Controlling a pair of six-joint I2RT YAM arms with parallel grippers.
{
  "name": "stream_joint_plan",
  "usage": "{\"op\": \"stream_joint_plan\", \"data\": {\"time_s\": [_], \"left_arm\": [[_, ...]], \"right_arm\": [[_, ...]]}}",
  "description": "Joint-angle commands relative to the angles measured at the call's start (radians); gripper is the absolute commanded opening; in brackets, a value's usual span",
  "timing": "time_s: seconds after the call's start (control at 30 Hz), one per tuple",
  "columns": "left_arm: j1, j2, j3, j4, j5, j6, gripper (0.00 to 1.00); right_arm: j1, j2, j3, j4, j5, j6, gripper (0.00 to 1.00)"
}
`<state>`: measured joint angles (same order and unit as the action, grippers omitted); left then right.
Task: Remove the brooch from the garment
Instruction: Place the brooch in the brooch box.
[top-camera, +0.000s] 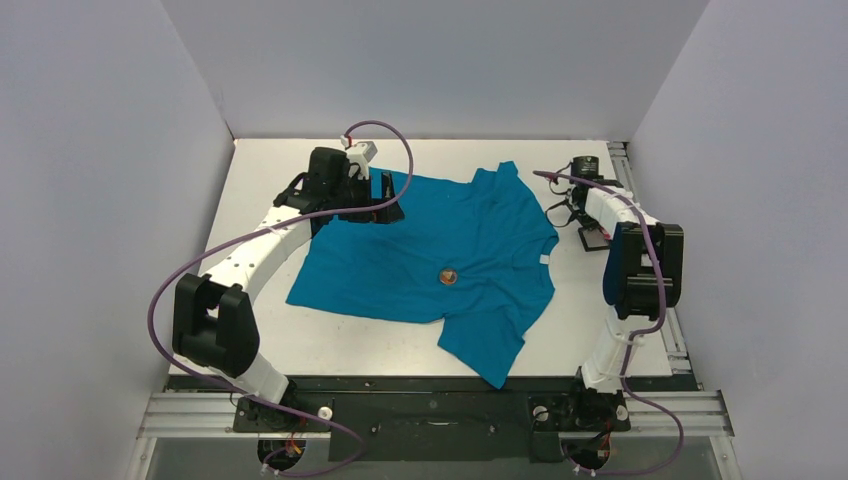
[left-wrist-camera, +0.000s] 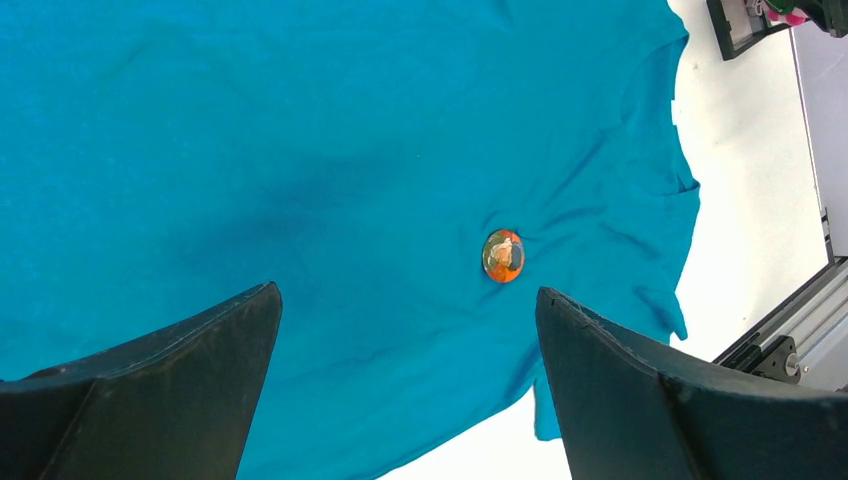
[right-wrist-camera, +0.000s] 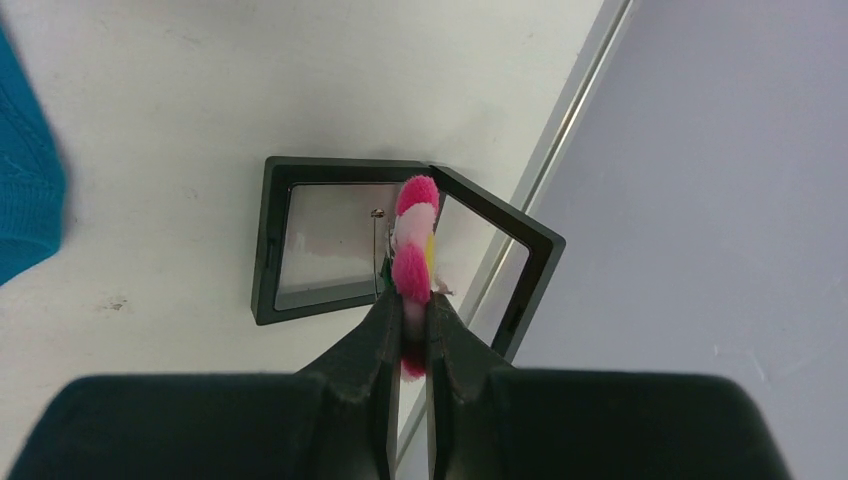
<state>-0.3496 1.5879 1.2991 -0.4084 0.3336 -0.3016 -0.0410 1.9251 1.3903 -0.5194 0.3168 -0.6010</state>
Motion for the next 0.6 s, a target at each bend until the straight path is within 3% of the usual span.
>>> {"op": "stream_joint_plan", "data": {"time_s": [0.0, 0.43, 0.57], "left_arm": [[0.004, 0.002, 0.046, 0.006, -0.016, 0.021, 0.96], [0.004, 0.006, 0.046, 0.013, -0.003, 0.031, 0.96], [0.004, 0.006, 0.048, 0.014, 0.001, 0.031, 0.96]], "right_arm": [[0.018, 0.017, 0.026, 0.028, 0.064, -0.018, 0.02], [0.023, -0.024, 0.006, -0.073, 0.018, -0.007, 0.17], [0.018, -0.023, 0.001, -0.086, 0.011, -0.014, 0.28]]}}
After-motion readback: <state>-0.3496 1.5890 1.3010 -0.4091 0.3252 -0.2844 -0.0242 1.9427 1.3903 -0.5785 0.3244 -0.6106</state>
